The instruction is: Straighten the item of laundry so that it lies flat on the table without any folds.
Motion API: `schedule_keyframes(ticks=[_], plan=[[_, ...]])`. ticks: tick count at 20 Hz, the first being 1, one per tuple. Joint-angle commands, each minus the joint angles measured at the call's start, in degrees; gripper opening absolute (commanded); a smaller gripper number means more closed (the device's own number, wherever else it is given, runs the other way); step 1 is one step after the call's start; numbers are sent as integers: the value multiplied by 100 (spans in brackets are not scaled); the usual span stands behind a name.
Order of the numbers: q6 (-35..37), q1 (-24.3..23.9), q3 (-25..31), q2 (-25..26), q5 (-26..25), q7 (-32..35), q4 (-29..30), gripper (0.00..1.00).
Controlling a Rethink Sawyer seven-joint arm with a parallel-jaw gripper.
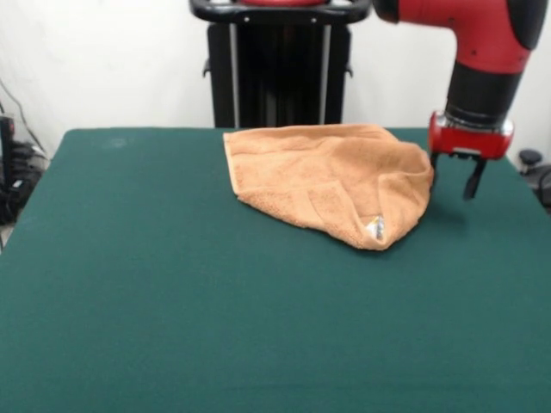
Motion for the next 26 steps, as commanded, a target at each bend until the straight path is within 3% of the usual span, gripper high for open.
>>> schedule_keyframes(ticks=[1, 7, 16, 20, 26], plan=[[1380, 130, -341, -497, 109, 1284, -659, 100], [2059, 383, -650, -590, 29, 1556, -1016, 100], [2558, 373, -830, -757, -99, 1504, -1211, 100], [2105, 163, -671, -841, -166, 1168, -796, 100], [1337, -514, -272, -742, -432, 593, -377, 100]])
